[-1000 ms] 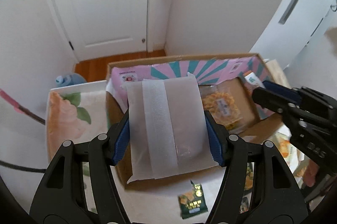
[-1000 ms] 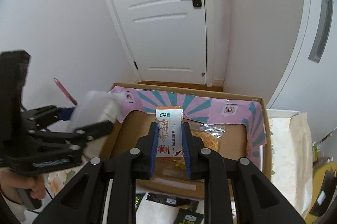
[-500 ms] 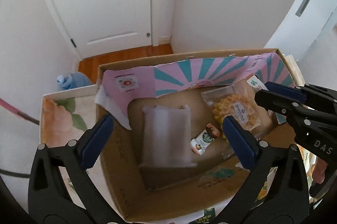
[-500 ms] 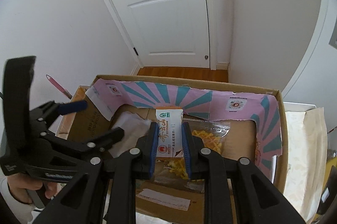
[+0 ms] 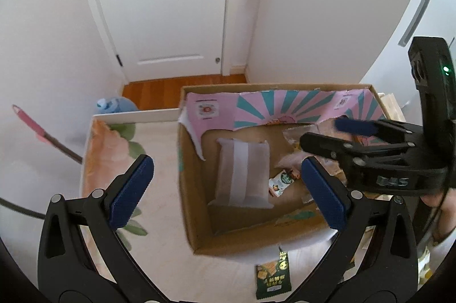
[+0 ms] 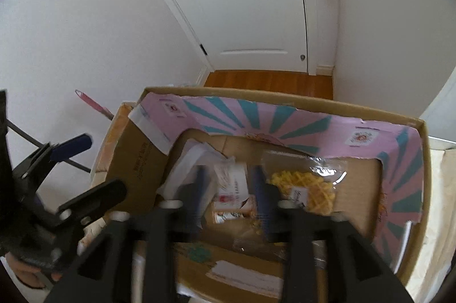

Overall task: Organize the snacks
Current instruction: 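Carry both packets into the pink box and open both grippers, then withdraw both tools from the box and move the right tool to the green cracker packet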

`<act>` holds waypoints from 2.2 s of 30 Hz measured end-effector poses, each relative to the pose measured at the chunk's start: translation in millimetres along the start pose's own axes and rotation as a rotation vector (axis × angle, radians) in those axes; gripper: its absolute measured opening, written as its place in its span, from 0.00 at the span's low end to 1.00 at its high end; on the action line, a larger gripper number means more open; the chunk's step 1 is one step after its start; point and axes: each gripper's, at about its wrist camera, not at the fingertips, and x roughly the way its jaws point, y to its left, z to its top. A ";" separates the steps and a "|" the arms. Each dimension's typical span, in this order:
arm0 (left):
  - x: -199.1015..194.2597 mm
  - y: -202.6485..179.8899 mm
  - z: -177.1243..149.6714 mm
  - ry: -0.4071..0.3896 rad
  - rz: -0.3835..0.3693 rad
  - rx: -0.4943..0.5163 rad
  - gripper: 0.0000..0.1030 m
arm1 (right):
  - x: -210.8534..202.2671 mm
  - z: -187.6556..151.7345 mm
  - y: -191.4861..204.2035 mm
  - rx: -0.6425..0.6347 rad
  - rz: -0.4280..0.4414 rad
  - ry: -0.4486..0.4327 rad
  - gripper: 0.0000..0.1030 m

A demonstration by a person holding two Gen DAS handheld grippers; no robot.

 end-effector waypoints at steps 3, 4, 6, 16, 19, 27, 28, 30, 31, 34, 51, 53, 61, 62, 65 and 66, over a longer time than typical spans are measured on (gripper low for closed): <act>-16.2 3.7 -5.2 -0.025 0.021 -0.011 0.99 | -8.8 -0.7 -2.3 0.036 0.051 -0.041 0.90; -22.4 6.0 -8.2 -0.033 0.022 -0.020 0.99 | -12.8 -1.5 -2.2 0.046 0.063 -0.051 0.90; -31.7 9.5 -13.9 -0.045 0.025 -0.033 0.99 | -21.7 -4.6 1.1 0.041 0.060 -0.079 0.90; -69.7 16.1 -45.4 -0.075 0.005 -0.059 1.00 | -66.6 -31.2 19.0 0.026 0.023 -0.144 0.90; -80.0 15.0 -55.5 -0.083 -0.008 -0.055 0.99 | -83.8 -44.7 23.4 0.022 0.001 -0.166 0.90; -92.8 3.8 -86.8 -0.067 -0.047 -0.022 0.99 | -118.4 -88.7 30.6 0.053 -0.076 -0.198 0.90; -93.0 1.9 -89.9 -0.064 -0.049 -0.021 0.99 | -122.1 -95.1 31.2 0.055 -0.086 -0.199 0.90; -94.2 -3.1 -97.5 -0.058 -0.058 -0.025 0.99 | -126.9 -106.9 31.9 0.051 -0.108 -0.195 0.90; -94.0 -4.6 -99.7 -0.056 -0.061 -0.026 0.99 | -130.0 -112.8 31.8 0.050 -0.124 -0.193 0.90; -92.6 -12.8 -108.2 -0.044 -0.057 -0.021 0.99 | -136.5 -127.5 31.7 0.045 -0.161 -0.196 0.91; -39.7 -49.9 -177.2 0.035 -0.054 -0.009 0.99 | -101.0 -209.1 16.7 0.139 -0.178 -0.186 0.81; -27.1 -53.8 -180.2 0.042 -0.048 0.019 0.98 | -88.1 -214.5 14.4 0.159 -0.186 -0.168 0.74; 9.1 -56.1 -195.2 0.060 -0.040 0.127 0.92 | -54.4 -228.5 11.0 0.190 -0.229 -0.156 0.57; 10.9 -56.3 -196.0 0.057 -0.044 0.140 0.92 | -52.0 -230.1 12.2 0.192 -0.230 -0.157 0.57; 17.9 -60.3 -197.3 0.048 -0.051 0.192 0.91 | -43.6 -234.0 16.2 0.187 -0.250 -0.156 0.57; 21.0 -61.7 -197.0 0.049 -0.054 0.204 0.90 | -40.2 -234.2 16.3 0.190 -0.255 -0.153 0.56</act>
